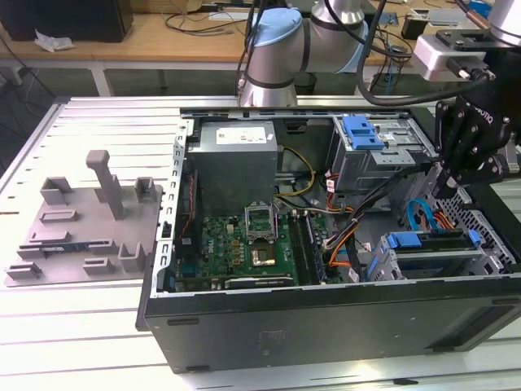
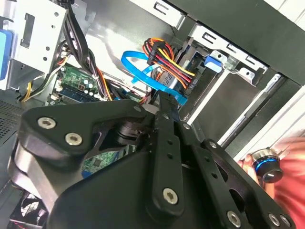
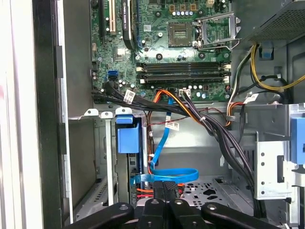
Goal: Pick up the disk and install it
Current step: 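Insert the second disk wire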
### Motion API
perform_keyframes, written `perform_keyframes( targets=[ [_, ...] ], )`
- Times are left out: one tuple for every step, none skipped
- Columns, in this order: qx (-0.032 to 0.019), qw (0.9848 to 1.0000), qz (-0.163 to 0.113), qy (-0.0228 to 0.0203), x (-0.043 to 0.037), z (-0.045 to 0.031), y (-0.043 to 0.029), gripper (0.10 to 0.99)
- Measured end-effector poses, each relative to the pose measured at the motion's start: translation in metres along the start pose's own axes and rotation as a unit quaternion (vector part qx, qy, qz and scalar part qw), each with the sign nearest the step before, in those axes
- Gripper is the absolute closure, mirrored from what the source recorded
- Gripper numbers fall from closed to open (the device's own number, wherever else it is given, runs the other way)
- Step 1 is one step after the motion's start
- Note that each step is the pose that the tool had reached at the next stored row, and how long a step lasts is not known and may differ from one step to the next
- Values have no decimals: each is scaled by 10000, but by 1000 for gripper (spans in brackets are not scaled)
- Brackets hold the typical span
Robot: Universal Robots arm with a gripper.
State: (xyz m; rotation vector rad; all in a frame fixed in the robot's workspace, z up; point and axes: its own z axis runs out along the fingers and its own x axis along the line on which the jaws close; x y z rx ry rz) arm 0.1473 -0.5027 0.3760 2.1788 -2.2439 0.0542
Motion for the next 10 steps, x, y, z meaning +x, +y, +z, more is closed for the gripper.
perform_keyframes(
  targets=[
    [0, 10000, 0, 1, 0, 1, 0, 980],
    [0, 10000, 0, 3, -1, 1, 0, 980],
    [0, 10000, 0, 5, -1, 0, 0, 980],
    [0, 10000, 0, 7, -2, 0, 0, 980],
    [0, 10000, 0, 9, -2, 1, 0, 980],
    [0, 10000, 0, 13, -3, 0, 0, 980],
    [0, 10000, 0, 14, -3, 0, 0, 980],
    [0, 10000, 0, 16, -3, 0, 0, 980],
    [0, 10000, 0, 18, -4, 0, 0, 980],
    [1, 10000, 0, 20, -4, 0, 0, 980]
  ],
)
